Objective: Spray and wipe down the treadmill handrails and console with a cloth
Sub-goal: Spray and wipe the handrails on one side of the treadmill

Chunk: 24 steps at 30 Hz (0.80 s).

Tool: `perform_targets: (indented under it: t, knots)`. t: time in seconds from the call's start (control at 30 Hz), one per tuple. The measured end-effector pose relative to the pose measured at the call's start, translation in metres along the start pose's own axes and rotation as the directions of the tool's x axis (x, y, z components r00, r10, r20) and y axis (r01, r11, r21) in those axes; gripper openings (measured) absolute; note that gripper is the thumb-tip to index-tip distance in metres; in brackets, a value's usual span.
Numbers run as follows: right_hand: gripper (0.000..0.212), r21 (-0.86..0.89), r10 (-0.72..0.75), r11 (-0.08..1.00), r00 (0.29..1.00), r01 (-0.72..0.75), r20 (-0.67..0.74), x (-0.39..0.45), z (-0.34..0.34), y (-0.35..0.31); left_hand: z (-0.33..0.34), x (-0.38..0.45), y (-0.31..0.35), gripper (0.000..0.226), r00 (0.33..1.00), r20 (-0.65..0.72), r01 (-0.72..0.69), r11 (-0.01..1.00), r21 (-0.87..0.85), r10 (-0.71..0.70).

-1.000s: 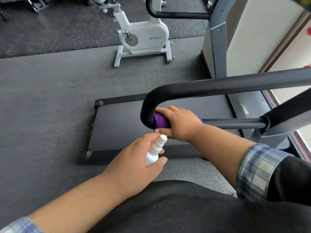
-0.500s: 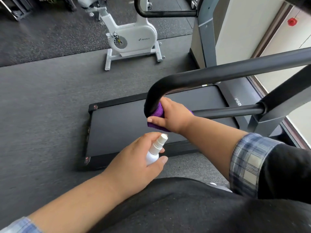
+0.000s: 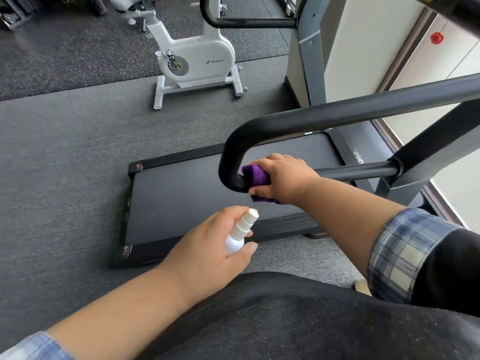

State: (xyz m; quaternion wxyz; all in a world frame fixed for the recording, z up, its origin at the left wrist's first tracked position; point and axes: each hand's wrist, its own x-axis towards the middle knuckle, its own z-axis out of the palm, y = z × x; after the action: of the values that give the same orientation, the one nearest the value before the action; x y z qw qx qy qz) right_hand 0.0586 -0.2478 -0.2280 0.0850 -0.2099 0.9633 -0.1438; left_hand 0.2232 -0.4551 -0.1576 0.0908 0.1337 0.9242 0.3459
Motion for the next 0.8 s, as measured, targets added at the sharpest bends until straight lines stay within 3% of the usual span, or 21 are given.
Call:
perform_targets:
  t: [0.1,0.2,0.27,0.4,0.53,0.8]
  knots:
    - [0.074,0.068,0.018,0.998,0.999,-0.016,-0.032,-0.007,-0.002,0.011,-0.002,-0.003,-0.006,0.045,1.0,-0.014,0.015,1.0,-0.017,-0.015]
    - [0.062,0.351,0.058,0.936,0.989,-0.006,-0.138,-0.011,0.0,0.008,-0.006,-0.007,-0.012,0.043,0.999,-0.037,0.035,0.999,-0.03,-0.037]
    - [0.062,0.427,0.03,0.903,0.989,0.035,-0.146,-0.008,0.002,-0.009,-0.008,-0.008,-0.014,0.044,0.998,-0.053,0.044,0.998,-0.043,-0.046]
    - [0.08,0.341,-0.064,0.934,0.988,0.11,-0.143,0.002,0.01,-0.05,-0.007,-0.004,-0.013,0.042,0.997,-0.056,0.04,0.997,-0.064,-0.044]
    - [0.076,0.222,-0.066,0.969,0.977,0.111,-0.203,0.001,0.015,-0.047,-0.001,0.005,-0.005,0.042,0.999,-0.025,0.022,0.997,-0.07,-0.023]
    - [0.076,0.062,-0.096,0.993,0.992,0.101,-0.086,0.002,0.012,-0.029,0.022,0.032,0.024,0.043,1.0,0.032,0.003,0.996,-0.092,0.0]
